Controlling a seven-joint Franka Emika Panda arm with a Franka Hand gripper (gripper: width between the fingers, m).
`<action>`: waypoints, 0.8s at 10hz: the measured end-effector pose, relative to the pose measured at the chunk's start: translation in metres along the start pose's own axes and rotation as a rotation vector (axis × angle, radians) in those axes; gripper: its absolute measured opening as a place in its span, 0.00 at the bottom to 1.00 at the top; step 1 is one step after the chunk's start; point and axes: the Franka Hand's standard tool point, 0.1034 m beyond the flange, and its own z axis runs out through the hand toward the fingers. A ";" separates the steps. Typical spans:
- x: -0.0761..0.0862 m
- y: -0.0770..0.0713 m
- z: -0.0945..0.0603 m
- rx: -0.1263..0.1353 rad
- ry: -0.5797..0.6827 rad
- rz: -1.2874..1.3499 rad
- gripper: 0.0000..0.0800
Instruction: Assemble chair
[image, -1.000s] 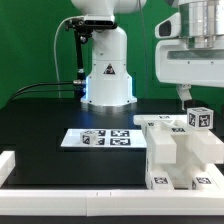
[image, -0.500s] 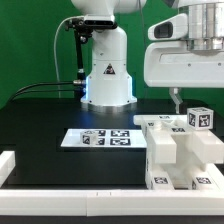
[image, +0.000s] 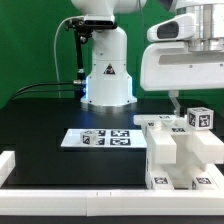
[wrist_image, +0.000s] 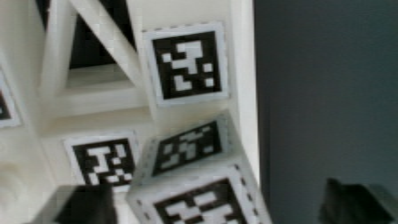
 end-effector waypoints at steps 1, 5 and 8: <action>0.000 0.000 0.000 0.000 0.000 0.030 0.47; 0.000 -0.002 0.000 0.001 0.000 0.460 0.35; 0.000 -0.001 0.000 0.003 -0.001 0.846 0.35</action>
Offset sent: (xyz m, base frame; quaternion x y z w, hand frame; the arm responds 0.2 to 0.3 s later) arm 0.0000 0.0000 0.0000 0.0000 0.0000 0.1938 0.9810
